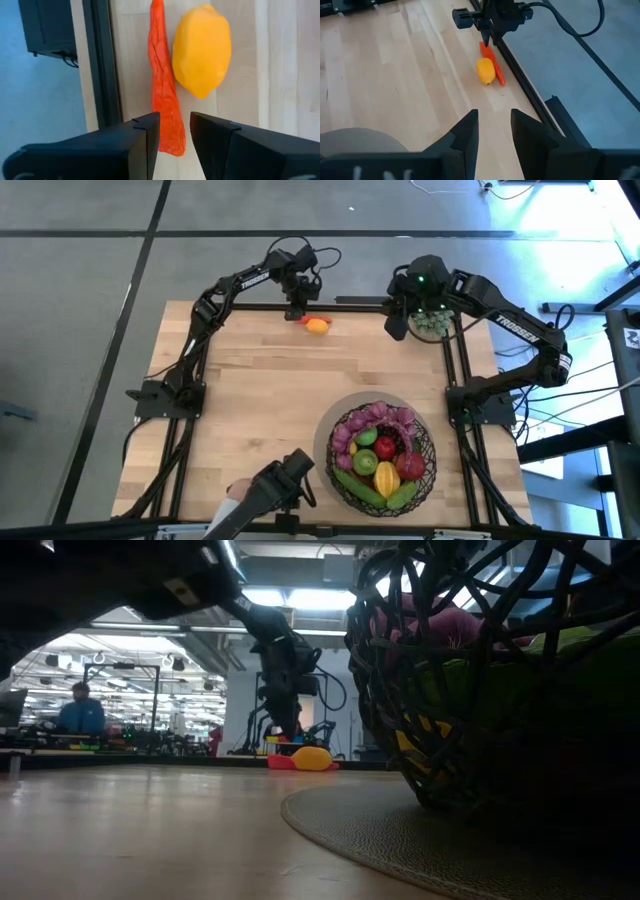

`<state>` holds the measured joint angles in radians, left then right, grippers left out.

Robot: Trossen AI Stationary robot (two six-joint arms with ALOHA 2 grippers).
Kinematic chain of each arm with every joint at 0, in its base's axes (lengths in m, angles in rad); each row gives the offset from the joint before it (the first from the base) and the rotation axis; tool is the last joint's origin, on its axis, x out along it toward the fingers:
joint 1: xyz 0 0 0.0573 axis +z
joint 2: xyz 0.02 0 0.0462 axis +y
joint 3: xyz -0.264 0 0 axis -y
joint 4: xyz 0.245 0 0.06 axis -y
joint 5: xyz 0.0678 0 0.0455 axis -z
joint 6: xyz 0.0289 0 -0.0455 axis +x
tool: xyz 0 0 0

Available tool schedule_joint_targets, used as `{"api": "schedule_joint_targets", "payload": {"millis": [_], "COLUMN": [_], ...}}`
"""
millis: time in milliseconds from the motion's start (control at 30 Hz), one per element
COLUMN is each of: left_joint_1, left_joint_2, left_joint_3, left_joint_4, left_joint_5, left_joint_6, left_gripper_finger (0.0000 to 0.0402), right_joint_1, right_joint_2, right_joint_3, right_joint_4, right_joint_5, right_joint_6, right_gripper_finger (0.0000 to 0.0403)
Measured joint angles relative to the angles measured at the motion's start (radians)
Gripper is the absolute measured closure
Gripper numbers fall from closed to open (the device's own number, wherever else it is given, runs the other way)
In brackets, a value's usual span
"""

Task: Build produce basket
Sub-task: Put the orange carrot into the wire basket

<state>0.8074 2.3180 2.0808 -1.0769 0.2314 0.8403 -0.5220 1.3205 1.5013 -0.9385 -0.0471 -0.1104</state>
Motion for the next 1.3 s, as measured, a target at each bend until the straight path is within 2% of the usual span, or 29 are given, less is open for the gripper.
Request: {"api": "schedule_joint_targets", "payload": {"millis": [167,267,533,800,1067,1300], "left_joint_1": [0.002,0.002,0.002,0.002,0.002,-0.002], "left_joint_2": [0.000,0.001,-0.004,-0.004,-0.004,-0.008], "left_joint_3": [-0.046,-0.075,-0.143,-0.160,-0.164,-0.219], "left_joint_4": [0.044,0.045,0.089,0.168,0.177,0.204], "left_joint_5": [0.022,-0.021,-0.029,-0.082,-0.082,-0.106], "left_joint_6": [-0.008,-0.008,0.008,0.009,0.001,-0.018], "left_gripper_finger": [0.0305,0.0305,0.0305,0.0305,0.0305,0.0305], "right_joint_1": [0.000,0.000,0.000,0.000,0.000,0.000], "right_joint_2": [0.000,0.000,0.000,0.000,0.000,0.000], "right_joint_3": [0.000,0.000,0.000,0.000,0.000,0.000], "right_joint_4": [0.000,0.000,0.000,0.000,0.000,0.000], "right_joint_5": [0.001,0.000,0.002,0.002,0.002,0.002], "right_joint_6": [-0.002,0.000,0.000,0.003,0.005,0.005], "right_gripper_finger": [0.0292,0.0292,0.0292,0.0292,0.0292,0.0292]}}
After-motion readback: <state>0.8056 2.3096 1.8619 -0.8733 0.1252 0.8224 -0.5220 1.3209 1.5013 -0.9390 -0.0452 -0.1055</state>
